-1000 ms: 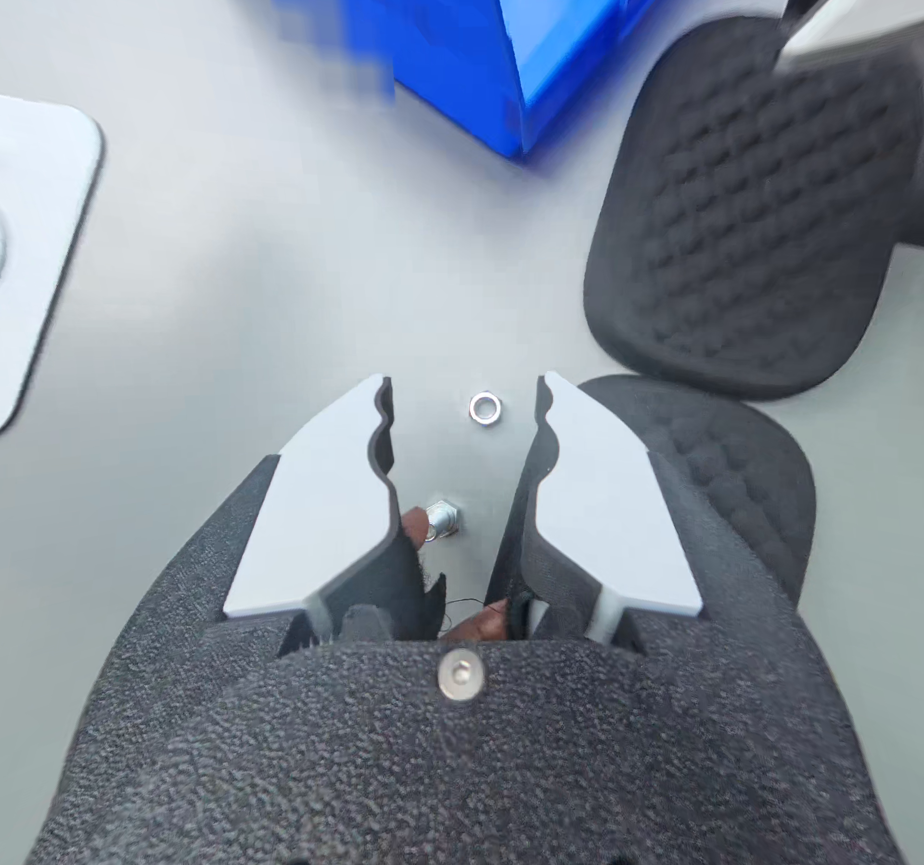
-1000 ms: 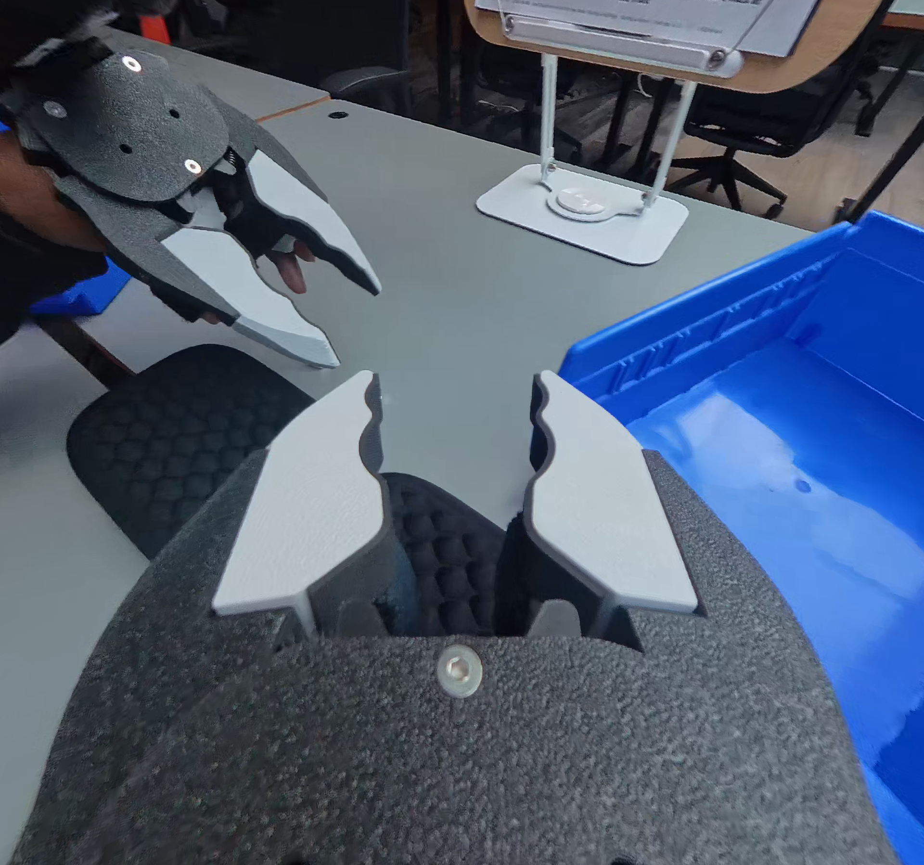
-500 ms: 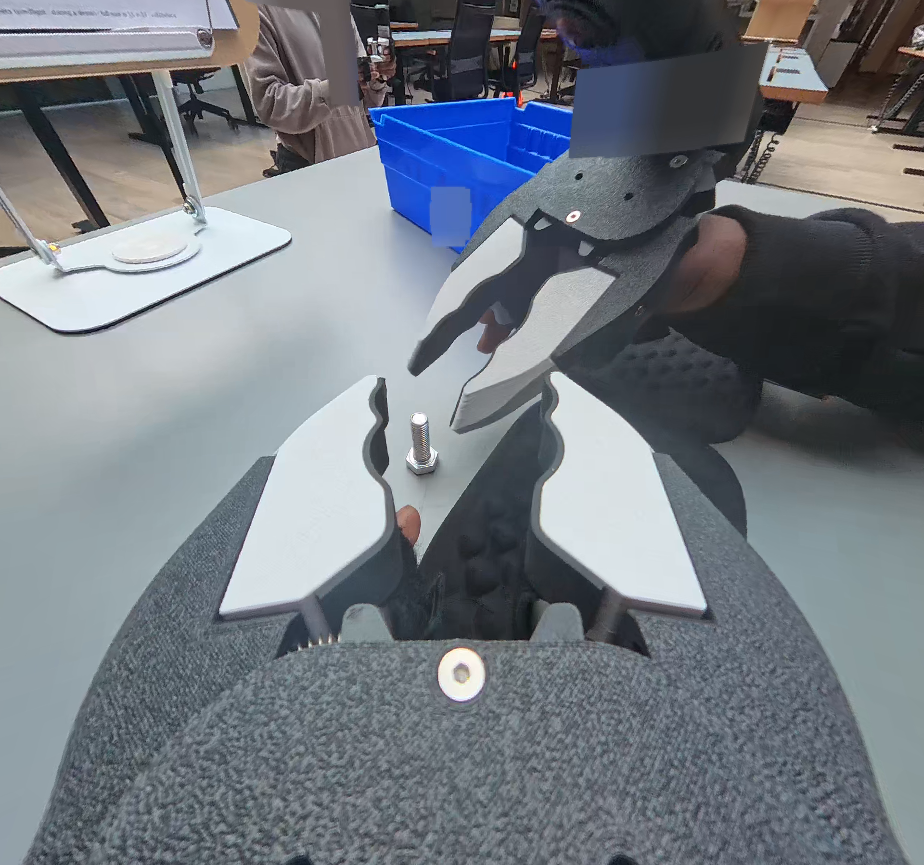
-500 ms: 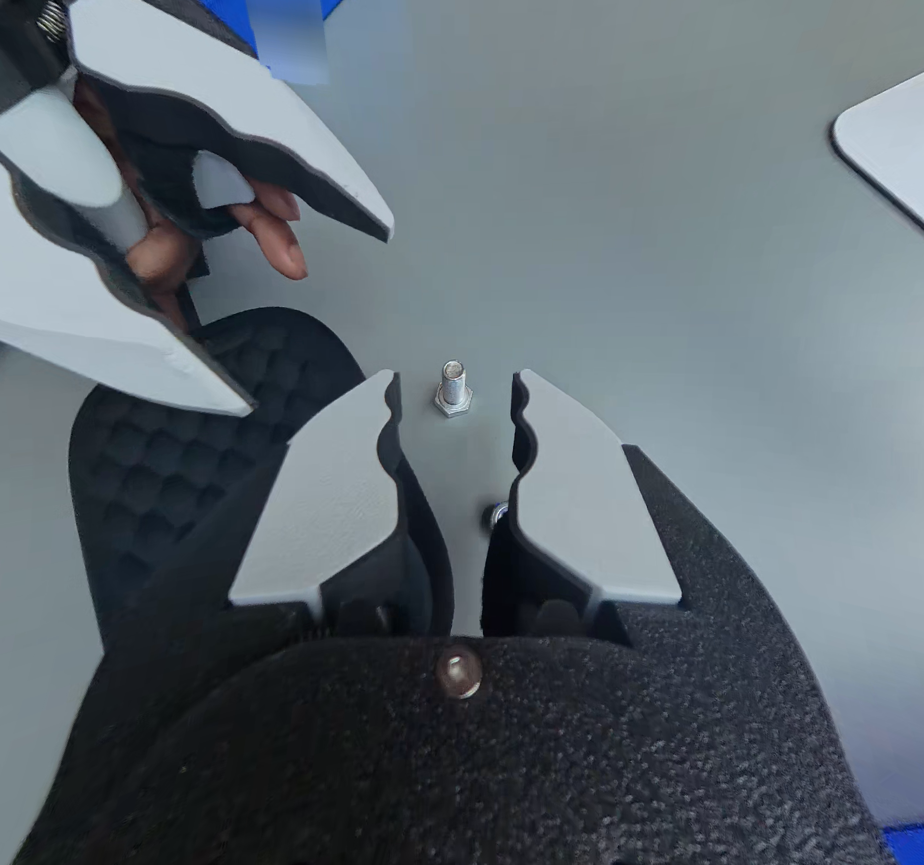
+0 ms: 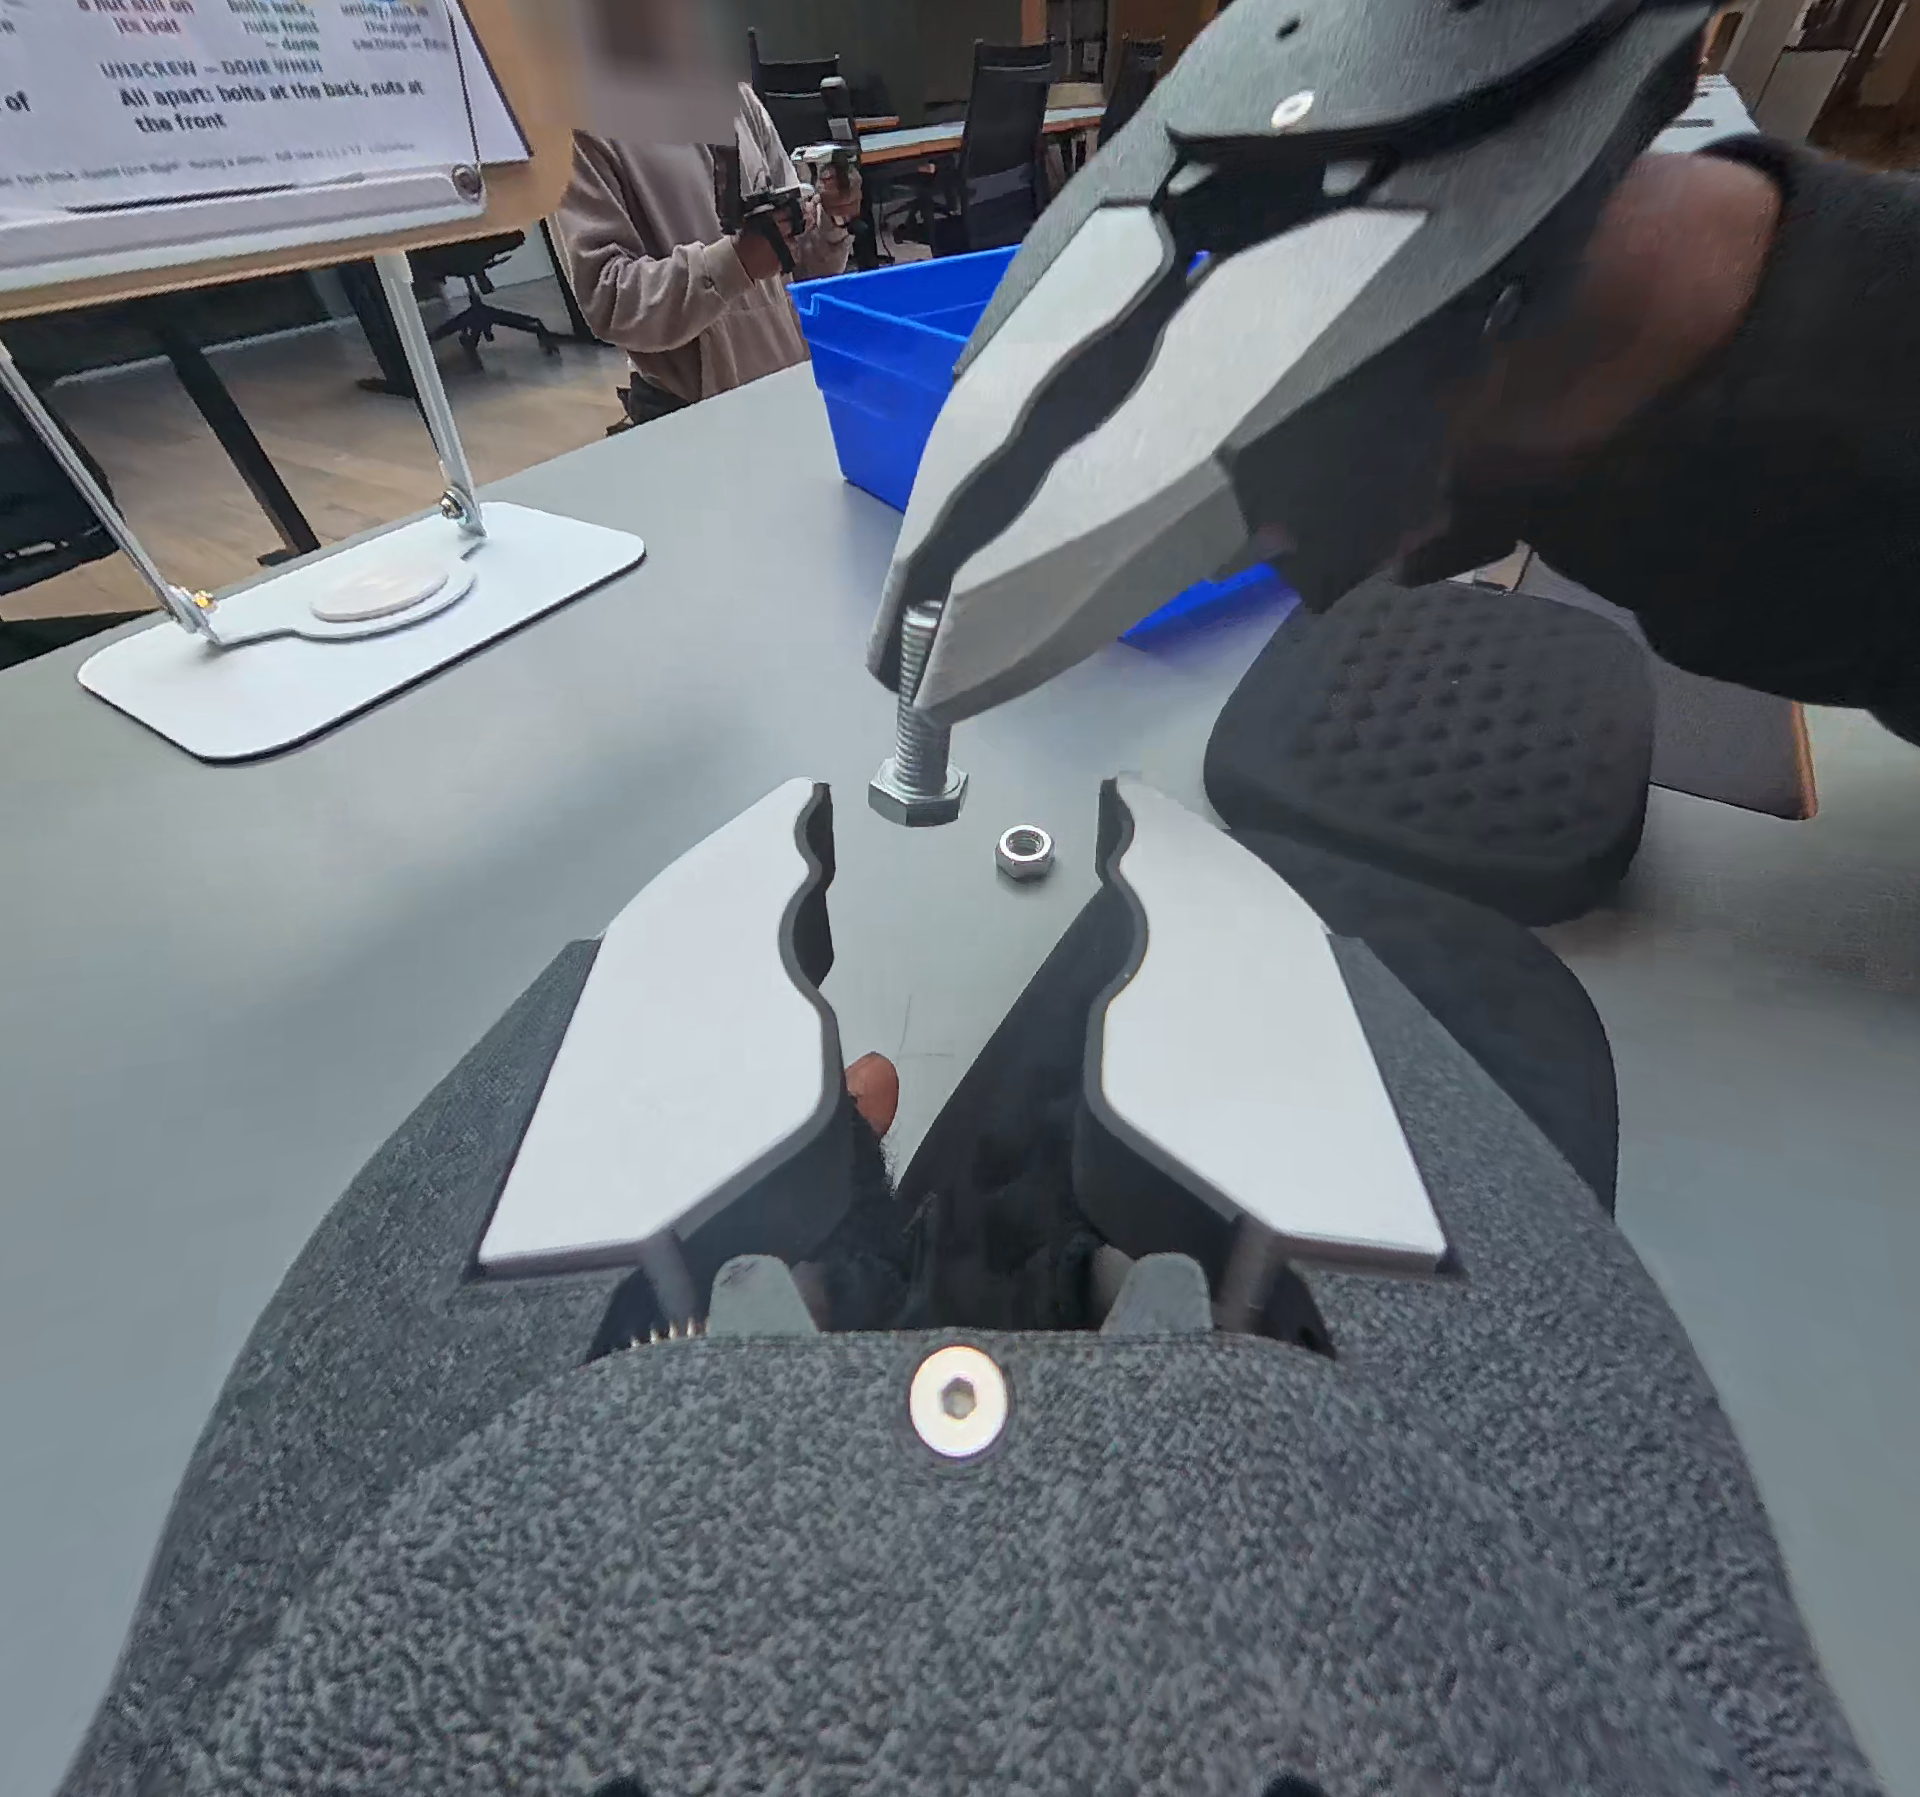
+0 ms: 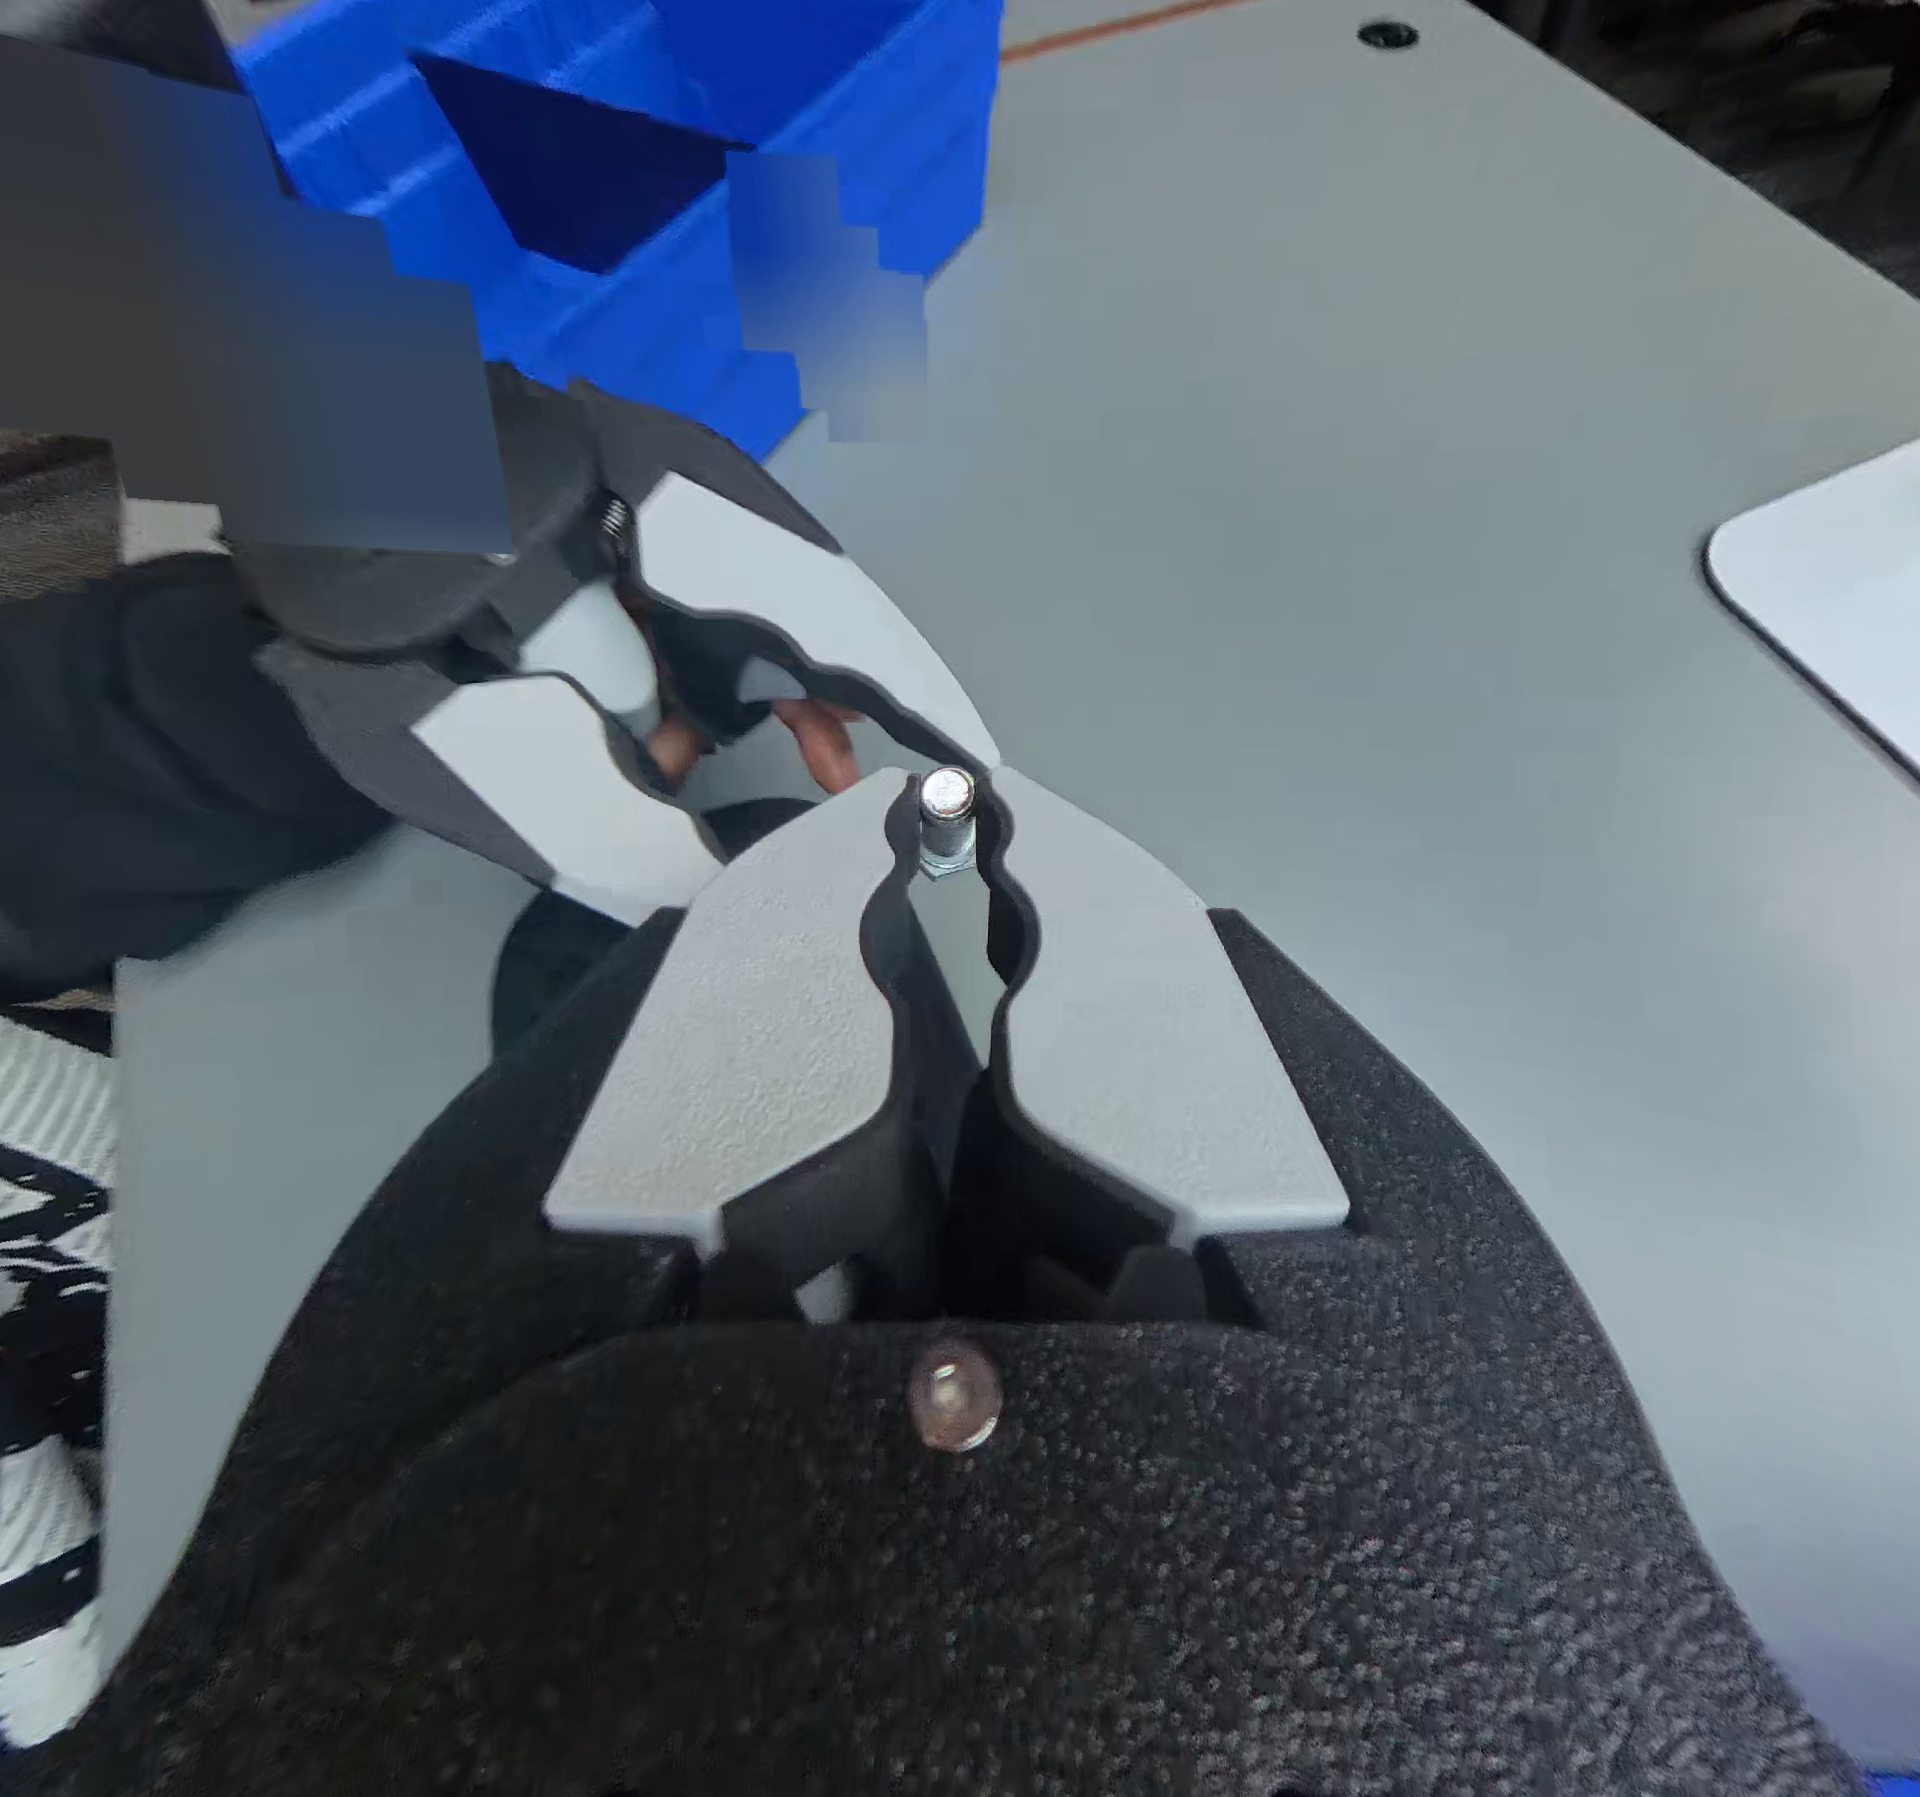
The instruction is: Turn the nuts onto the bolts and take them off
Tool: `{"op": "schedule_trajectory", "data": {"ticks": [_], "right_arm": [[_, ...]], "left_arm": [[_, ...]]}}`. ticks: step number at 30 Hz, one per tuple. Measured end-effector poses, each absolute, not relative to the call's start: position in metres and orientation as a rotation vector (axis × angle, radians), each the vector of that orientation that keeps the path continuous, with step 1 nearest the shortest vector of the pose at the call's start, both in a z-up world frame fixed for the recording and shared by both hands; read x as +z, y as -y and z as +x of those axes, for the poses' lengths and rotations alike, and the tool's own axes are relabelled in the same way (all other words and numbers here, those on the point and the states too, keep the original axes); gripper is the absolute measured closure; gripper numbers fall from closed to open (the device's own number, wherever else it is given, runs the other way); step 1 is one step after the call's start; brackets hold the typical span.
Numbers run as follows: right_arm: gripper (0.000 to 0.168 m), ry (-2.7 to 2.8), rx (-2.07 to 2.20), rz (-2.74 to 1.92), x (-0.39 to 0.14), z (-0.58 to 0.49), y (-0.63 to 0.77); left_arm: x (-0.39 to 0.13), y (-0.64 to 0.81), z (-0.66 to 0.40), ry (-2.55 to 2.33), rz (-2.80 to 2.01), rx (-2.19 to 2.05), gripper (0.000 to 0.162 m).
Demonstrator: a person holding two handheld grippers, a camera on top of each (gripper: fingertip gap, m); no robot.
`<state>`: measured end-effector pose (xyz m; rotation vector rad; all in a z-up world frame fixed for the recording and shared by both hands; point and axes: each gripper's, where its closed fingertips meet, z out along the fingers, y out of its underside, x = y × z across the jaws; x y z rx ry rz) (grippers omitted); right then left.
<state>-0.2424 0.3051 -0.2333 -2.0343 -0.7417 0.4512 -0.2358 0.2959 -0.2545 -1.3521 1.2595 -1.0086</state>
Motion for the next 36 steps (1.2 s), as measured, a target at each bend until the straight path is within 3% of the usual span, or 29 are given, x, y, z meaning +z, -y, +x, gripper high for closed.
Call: {"op": "schedule_trajectory", "data": {"ticks": [3, 19, 28, 31, 33, 36], "right_arm": [[0.16, 0.782, 0.527, -1.988, -0.212, -0.257, -0.293], [0.16, 0.859, 0.518, -2.018, -0.213, -0.269, -0.28], [0.159, 0.873, 0.536, -2.05, -0.216, -0.268, -0.277], [0.132, 0.905, 0.543, -2.024, -0.206, -0.262, -0.276], [0.13, 0.926, 0.5, -2.012, -0.201, -0.242, -0.279], [0.128, 0.999, 0.379, -2.217, -0.233, -0.198, -0.279]], "left_arm": [[-0.247, -0.289, -0.234, -1.255, -1.295, -1.024, 0.119], [-0.244, -0.281, -0.231, -1.265, -1.249, -1.033, 0.146], [-0.247, -0.276, -0.23, -1.295, -1.26, -1.058, 0.148], [-0.251, -0.278, -0.231, -1.305, -1.289, -1.059, 0.148], [-0.25, -0.283, -0.235, -1.293, -1.297, -1.042, 0.148], [-0.244, -0.295, -0.244, -1.237, -1.319, -1.029, 0.148]]}}
